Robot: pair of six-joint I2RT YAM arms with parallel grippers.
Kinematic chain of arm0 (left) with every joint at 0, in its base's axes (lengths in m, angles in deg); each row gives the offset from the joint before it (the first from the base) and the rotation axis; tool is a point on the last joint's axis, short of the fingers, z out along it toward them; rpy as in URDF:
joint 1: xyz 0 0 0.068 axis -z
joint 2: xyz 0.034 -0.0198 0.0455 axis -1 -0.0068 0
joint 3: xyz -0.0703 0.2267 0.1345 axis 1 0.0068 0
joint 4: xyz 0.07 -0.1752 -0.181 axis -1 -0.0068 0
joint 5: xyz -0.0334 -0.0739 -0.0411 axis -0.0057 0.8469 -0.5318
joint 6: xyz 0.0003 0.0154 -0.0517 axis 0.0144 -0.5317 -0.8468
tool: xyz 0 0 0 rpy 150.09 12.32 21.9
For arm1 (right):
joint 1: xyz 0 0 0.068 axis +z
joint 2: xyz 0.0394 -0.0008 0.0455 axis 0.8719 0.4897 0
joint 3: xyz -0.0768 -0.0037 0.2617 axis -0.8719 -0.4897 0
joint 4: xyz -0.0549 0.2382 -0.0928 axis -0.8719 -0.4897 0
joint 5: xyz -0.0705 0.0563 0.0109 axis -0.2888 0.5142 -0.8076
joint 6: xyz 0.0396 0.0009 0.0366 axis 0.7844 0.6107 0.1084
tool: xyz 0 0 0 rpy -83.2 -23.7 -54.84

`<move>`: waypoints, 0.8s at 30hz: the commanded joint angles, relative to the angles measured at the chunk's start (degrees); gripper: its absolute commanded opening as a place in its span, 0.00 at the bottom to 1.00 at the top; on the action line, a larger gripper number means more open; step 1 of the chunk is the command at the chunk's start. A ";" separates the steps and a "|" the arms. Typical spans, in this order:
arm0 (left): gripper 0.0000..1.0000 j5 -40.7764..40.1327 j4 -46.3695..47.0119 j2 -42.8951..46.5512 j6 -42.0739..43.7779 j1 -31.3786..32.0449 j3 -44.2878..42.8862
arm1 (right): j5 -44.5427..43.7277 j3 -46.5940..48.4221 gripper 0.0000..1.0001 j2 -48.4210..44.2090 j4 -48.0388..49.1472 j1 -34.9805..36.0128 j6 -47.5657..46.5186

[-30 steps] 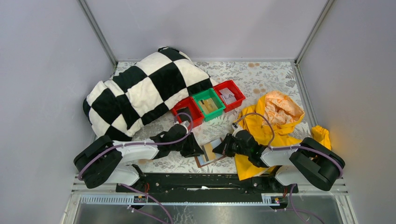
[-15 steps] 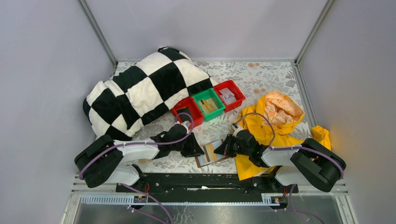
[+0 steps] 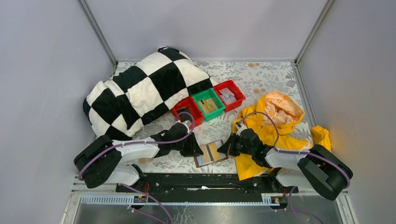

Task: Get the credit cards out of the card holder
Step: Remove the credit card from the card holder.

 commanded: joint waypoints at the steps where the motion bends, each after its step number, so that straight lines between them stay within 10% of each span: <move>1: 0.37 -4.31 -12.37 -0.17 5.18 -0.65 0.56 | 0.34 0.05 0.00 -2.13 -2.13 -1.29 -1.88; 24: 0.51 -4.50 -18.89 8.19 7.93 -0.68 -10.61 | 2.15 2.45 0.00 -8.90 -7.39 -1.69 -2.28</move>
